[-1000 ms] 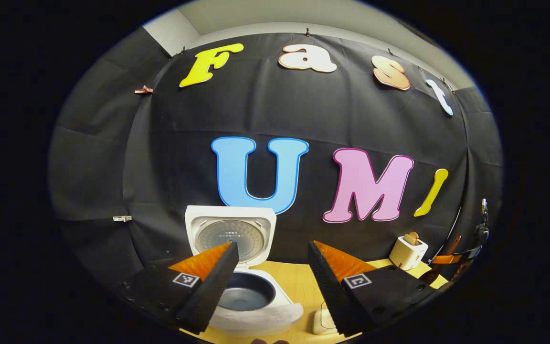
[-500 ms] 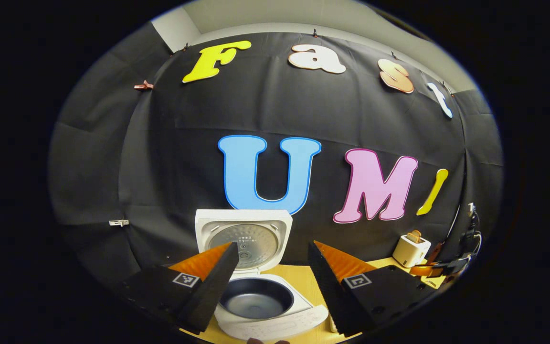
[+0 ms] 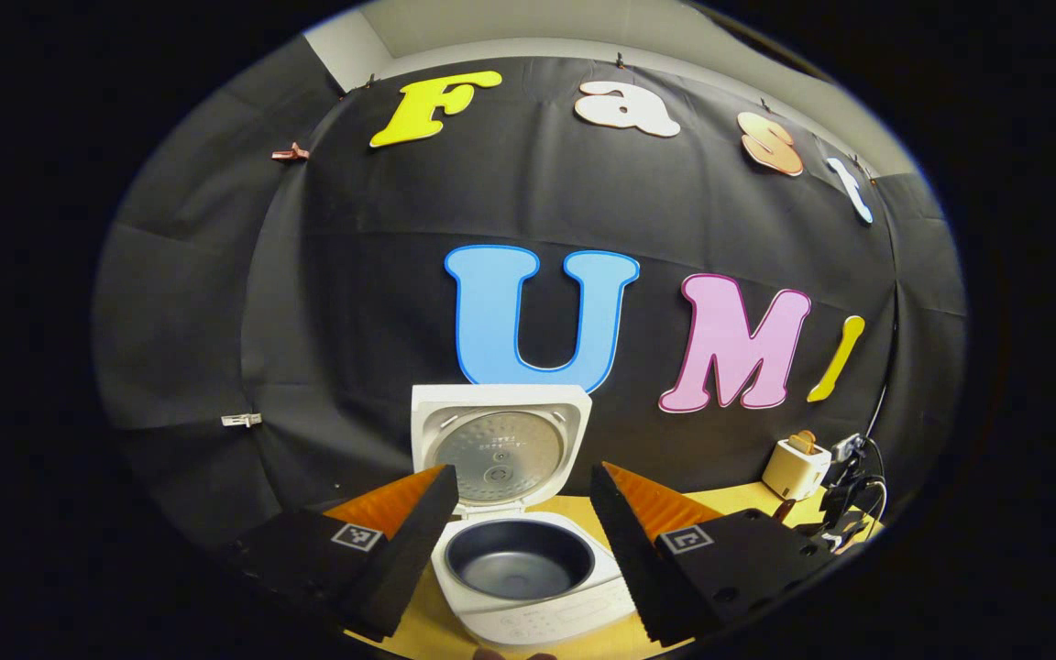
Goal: Close the left gripper, press the button to open the rice cooker; take a wooden spoon from the chopstick holder with the right hand, scoop a spoonful of rice and pour it into the rice cooker, then put the wooden spoon back into the chopstick holder.
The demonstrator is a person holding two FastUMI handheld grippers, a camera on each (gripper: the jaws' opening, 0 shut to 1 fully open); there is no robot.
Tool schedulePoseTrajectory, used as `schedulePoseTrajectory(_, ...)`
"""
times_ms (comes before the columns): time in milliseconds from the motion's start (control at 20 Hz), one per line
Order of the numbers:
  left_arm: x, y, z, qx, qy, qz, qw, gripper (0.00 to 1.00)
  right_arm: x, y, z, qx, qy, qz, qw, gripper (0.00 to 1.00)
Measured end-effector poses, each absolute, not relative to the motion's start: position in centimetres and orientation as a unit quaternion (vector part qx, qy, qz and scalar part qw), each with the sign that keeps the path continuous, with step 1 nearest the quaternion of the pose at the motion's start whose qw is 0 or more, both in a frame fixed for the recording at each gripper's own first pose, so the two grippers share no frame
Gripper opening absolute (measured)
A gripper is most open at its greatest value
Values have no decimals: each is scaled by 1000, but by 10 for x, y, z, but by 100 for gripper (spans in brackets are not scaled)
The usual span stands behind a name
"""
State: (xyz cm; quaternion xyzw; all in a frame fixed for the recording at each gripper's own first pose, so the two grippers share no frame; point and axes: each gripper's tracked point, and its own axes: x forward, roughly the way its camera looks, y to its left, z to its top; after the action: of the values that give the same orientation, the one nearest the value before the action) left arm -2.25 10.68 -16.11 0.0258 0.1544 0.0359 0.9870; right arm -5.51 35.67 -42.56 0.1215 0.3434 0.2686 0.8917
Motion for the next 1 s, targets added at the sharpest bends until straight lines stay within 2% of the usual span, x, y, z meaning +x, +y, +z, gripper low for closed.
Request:
schedulePoseTrajectory(300, -23, 116, -165, 18, 155, 40, 987, 94, -67, 368, -442, 204, 391, 238, 865, 18)
schedulePoseTrajectory(550, -21, 116, -163, 18, 149, 35, 988, 94, -67, 351, -447, 346, 427, 174, 817, 17)
schedulePoseTrajectory(1000, -18, 113, -161, 19, 145, 31, 989, 94, -50, 311, -425, 455, 406, 110, 785, 17)
